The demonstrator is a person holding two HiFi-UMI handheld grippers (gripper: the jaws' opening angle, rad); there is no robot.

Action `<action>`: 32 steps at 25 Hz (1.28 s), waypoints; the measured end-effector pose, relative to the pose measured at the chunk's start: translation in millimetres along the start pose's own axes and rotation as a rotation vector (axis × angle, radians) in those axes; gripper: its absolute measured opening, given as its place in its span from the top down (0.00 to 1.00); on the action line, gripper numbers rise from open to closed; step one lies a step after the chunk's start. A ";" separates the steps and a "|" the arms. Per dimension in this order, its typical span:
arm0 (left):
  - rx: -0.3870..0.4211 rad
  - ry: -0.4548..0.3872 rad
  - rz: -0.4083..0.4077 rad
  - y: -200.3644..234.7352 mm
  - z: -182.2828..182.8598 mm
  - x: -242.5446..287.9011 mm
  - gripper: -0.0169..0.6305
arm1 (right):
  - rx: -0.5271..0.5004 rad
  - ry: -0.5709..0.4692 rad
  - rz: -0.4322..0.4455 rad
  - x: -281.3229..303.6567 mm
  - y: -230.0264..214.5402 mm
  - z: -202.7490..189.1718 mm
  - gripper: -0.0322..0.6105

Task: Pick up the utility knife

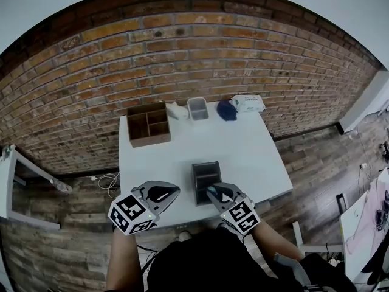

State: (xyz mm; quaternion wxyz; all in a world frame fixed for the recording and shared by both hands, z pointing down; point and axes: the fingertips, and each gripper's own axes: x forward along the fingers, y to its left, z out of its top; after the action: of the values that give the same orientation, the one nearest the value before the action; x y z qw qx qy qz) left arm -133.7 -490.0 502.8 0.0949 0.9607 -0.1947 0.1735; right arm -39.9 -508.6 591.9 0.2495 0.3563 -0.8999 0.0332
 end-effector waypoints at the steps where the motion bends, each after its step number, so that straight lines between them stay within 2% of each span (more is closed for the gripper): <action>1: 0.000 -0.005 0.000 0.1 1.3 -0.4 0.98 | 0.021 -0.035 -0.004 -5.7 -3.3 11.3 0.83; 9: -0.017 -0.057 0.008 3.1 8.0 -3.0 0.98 | 0.155 -0.344 -0.084 -67.0 -29.4 110.1 0.84; 13: -0.041 -0.087 0.014 5.8 8.5 -6.3 0.98 | 0.164 -0.424 -0.107 -93.4 -32.1 141.3 0.84; 21: 0.002 -0.089 0.017 -8.9 21.5 -11.8 0.98 | 0.145 -0.521 -0.128 -143.7 -18.4 167.0 0.84; 24: 0.002 -0.127 0.046 -17.2 32.0 -17.0 0.98 | 0.118 -0.542 -0.113 -162.7 -11.3 174.1 0.84; 28: -0.026 -0.184 0.105 -35.7 40.3 -19.9 0.98 | 0.111 -0.552 -0.079 -187.2 -1.5 167.5 0.84; 32: -0.040 -0.210 0.114 -76.6 43.3 -16.1 0.98 | 0.126 -0.534 -0.066 -218.0 5.8 148.4 0.84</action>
State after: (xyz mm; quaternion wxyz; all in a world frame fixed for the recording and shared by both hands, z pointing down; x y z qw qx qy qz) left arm -103.6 -425.8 448.2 0.0829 0.9589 -0.2614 0.0734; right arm 28.8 -403.3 360.0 -0.0183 0.3964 -0.9178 -0.0141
